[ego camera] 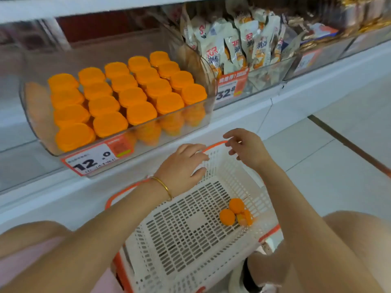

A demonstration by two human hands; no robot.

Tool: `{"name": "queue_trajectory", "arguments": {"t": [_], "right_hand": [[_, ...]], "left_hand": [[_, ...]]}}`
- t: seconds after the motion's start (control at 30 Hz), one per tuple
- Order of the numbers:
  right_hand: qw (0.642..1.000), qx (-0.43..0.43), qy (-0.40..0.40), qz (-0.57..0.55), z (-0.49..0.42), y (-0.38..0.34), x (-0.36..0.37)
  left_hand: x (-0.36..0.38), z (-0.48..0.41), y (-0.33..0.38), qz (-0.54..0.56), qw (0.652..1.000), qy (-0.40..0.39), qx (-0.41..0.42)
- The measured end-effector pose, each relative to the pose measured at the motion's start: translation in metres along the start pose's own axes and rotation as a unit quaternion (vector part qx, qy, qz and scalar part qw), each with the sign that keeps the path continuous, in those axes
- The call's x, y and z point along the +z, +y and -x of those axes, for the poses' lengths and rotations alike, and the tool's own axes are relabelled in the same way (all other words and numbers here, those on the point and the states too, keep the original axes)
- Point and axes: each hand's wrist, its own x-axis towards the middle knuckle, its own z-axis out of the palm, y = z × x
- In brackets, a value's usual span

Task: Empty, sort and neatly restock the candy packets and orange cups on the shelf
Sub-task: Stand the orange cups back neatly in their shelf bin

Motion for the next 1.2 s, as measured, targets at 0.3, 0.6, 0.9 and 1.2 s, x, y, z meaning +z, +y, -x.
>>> {"name": "queue_trajectory", "arguments": {"t": [0.3, 0.6, 0.9, 1.2], "right_hand": [[0.909, 0.260, -0.242, 0.217, 0.028, 0.214, 0.077], [0.884, 0.339, -0.158, 0.280, 0.014, 0.278, 0.118], [0.863, 0.412, -0.174, 0.236, 0.012, 0.288, 0.123], [0.866, 0.390, -0.266, 0.163, 0.020, 0.284, 0.136]], "left_hand": [[0.203, 0.001, -0.012, 0.090, 0.943, -0.284, -0.148], [0.342, -0.039, -0.008, 0.071, 0.922, -0.352, -0.143], [0.342, -0.052, -0.040, -0.018, 0.934, -0.346, -0.089], [0.332, -0.017, -0.061, -0.045, 0.936, -0.330, -0.111]]}}
